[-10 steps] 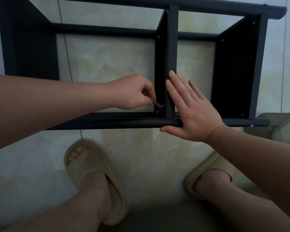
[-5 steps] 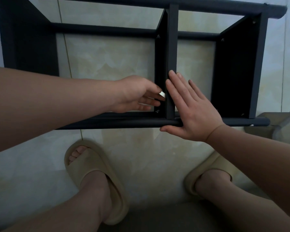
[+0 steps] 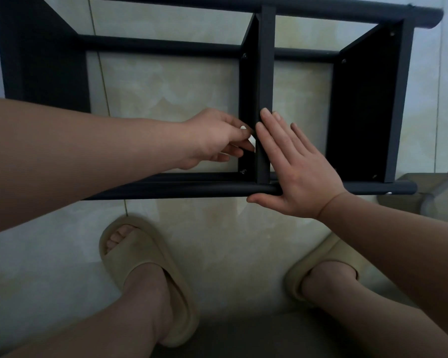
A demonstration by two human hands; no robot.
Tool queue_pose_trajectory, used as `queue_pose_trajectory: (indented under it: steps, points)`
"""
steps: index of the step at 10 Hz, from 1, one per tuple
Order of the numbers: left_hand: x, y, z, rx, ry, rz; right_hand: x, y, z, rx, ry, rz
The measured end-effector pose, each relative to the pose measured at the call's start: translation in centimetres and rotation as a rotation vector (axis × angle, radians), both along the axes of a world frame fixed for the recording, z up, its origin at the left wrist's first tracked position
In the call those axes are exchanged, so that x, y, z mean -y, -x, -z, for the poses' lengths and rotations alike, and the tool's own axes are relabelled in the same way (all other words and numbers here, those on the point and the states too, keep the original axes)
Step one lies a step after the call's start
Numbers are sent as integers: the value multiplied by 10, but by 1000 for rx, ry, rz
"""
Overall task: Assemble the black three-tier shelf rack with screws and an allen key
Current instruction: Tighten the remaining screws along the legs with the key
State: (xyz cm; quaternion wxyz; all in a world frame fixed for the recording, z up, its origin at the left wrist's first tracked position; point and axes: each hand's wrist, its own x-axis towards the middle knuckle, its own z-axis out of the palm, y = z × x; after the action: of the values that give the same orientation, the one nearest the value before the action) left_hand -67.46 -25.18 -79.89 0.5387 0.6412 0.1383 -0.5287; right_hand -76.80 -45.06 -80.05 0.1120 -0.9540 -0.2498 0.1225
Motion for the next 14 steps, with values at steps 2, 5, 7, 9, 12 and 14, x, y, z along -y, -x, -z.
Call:
queue_pose_trajectory:
  steps: [2,5,7,9,12,14]
  points:
    - [0,1,-1,-9,13,53,0,0,-1,-3,-7,2]
    - [-1,3,-1,-66,9,71,0,0,-2,-8,-4,2]
    - [0,1,-3,-165,5,58,0,0,-1,-4,-8,0]
    - [1,3,-4,-196,8,51,0,0,0,0,-1,-4]
    - [3,8,-4,-197,8,48,1,0,0,-1,4,-3]
    - [-1,10,-3,-202,6,60,0,0,0,-4,4,-3]
